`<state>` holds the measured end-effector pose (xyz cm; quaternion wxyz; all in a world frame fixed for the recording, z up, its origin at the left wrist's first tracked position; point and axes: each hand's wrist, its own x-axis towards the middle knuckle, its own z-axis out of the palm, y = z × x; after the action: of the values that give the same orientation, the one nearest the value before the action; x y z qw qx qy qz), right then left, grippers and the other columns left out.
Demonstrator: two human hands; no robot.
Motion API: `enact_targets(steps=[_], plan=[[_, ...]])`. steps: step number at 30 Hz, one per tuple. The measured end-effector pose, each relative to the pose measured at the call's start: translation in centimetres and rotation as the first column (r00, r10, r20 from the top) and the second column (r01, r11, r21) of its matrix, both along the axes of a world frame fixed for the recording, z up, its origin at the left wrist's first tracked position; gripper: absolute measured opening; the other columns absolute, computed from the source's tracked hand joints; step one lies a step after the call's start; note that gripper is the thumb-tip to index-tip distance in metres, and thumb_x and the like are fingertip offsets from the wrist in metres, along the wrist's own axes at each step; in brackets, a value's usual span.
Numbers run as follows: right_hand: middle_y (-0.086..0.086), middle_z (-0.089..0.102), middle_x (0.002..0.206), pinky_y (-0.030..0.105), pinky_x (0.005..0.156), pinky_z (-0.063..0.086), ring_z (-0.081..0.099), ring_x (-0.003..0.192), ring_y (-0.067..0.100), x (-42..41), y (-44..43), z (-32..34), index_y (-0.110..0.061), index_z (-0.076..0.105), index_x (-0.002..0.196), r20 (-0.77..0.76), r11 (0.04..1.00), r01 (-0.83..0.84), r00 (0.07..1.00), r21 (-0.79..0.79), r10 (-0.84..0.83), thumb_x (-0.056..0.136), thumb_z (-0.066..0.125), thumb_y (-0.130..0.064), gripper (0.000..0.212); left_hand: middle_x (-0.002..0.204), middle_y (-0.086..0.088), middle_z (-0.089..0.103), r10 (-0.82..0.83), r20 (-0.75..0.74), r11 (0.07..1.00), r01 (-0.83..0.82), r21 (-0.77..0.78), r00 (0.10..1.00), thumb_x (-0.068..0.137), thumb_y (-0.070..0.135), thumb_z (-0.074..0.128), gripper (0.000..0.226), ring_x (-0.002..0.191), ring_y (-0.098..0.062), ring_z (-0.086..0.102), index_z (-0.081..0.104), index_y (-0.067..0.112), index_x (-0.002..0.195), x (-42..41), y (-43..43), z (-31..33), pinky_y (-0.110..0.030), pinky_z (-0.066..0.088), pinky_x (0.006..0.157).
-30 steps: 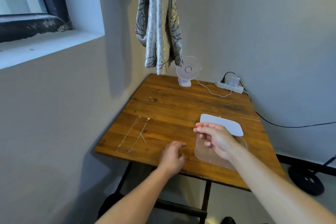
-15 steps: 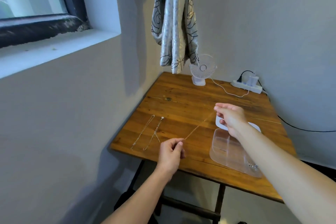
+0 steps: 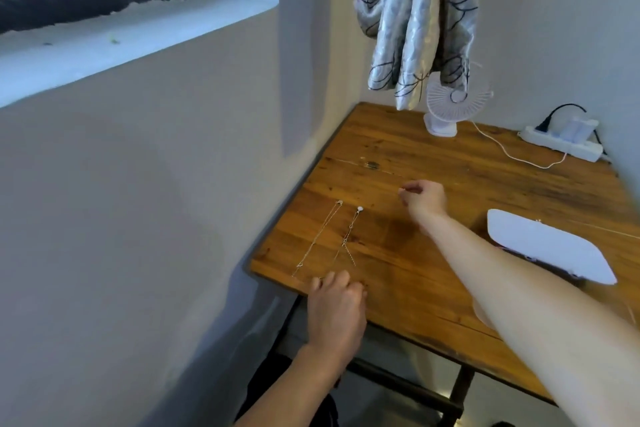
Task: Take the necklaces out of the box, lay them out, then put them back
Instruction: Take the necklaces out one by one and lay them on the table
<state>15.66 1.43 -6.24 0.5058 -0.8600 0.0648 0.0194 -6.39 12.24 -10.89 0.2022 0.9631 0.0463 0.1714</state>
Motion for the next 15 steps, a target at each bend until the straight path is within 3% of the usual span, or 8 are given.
enact_targets(steps=[3,6,8,12,15], plan=[[0.004,0.068,0.105,0.034,0.082,0.05,0.061,0.097,0.023,1.2,0.5,-1.4,-0.019,0.069,0.103,0.045,0.967,-0.095,0.993,-0.238,0.108,0.09,0.065,-0.026,0.016,0.083,0.01,0.06,-0.012,0.005,1.0,0.012,-0.008,1.0,0.089,0.03,0.058,0.012,0.08,-0.009,0.053,0.068,0.026,0.084,0.8,0.2,-0.6,-0.032,0.044,0.074],[0.005,0.068,0.107,0.04,0.08,0.052,0.06,0.102,0.028,1.7,0.4,-2.5,-0.022,0.07,0.101,0.095,0.84,-0.125,0.974,-0.528,0.205,0.09,0.062,-0.033,0.017,0.08,0.011,0.056,-0.005,0.036,1.0,0.006,-0.019,0.999,0.088,0.031,0.057,0.011,0.076,-0.007,0.049,0.067,0.026,0.084,0.8,0.3,-1.4,-0.029,0.043,0.069],[0.008,0.064,0.114,0.041,0.081,0.048,0.056,0.109,0.031,1.9,0.2,-2.7,-0.021,0.07,0.106,0.123,0.78,-0.128,0.959,-0.613,0.254,0.092,0.059,-0.033,0.021,0.08,0.01,0.055,-0.01,0.046,1.0,0.011,-0.02,0.999,0.088,0.031,0.054,0.014,0.076,-0.008,0.049,0.068,0.026,0.086,0.7,0.4,-1.8,-0.028,0.043,0.068],[0.006,0.065,0.119,0.038,0.079,0.048,0.058,0.111,0.029,1.2,-0.8,-1.4,-0.022,0.064,0.121,0.108,0.808,-0.134,0.965,-0.573,0.237,0.093,0.058,-0.04,0.034,0.082,0.01,0.057,-0.011,0.033,1.0,0.012,-0.028,0.999,0.087,0.035,0.051,0.021,0.078,-0.008,0.051,0.069,0.025,0.09,0.2,0.4,-1.8,-0.029,0.049,0.069],[0.003,0.068,0.114,0.032,0.076,0.048,0.062,0.104,0.025,-0.8,-3.3,0.6,-0.019,0.066,0.118,0.193,0.879,-0.133,0.95,-0.458,0.245,0.094,0.056,-0.037,0.031,0.087,0.009,0.056,-0.004,0.015,0.999,0.005,-0.044,1.0,0.085,0.036,0.059,0.018,0.081,-0.008,0.051,0.068,0.024,0.096,-0.2,0.6,-1.5,-0.029,0.05,0.073]])
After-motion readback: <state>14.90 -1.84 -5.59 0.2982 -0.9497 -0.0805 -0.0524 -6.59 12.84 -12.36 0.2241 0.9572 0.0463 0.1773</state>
